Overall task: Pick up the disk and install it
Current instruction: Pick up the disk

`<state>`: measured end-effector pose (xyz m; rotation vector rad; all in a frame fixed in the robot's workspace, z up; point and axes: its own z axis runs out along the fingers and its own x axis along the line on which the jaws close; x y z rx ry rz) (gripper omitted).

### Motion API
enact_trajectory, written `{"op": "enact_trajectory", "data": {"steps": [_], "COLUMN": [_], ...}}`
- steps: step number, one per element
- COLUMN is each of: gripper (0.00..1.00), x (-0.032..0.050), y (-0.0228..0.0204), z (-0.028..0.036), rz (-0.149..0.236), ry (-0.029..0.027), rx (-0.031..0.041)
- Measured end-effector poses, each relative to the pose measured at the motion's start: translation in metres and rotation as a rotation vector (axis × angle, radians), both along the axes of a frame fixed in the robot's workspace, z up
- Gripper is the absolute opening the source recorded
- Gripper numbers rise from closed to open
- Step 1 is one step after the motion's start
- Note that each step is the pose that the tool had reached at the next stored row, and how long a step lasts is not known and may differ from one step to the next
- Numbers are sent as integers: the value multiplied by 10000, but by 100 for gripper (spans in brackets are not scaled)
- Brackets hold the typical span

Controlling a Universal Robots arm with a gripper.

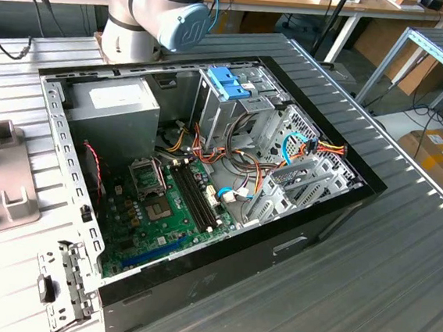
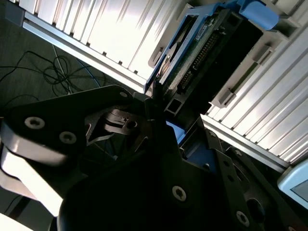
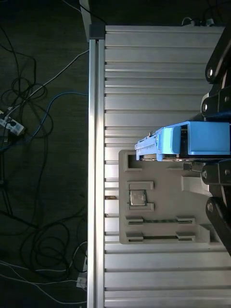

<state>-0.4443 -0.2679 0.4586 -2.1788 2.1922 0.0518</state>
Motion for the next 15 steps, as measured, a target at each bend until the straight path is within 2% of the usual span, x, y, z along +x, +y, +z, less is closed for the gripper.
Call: {"op": "enact_trajectory", "data": {"steps": [15], "gripper": [37], "x": [0], "y": [0], "z": [140], "rz": [-1], "ry": [0], "rx": [1]}}
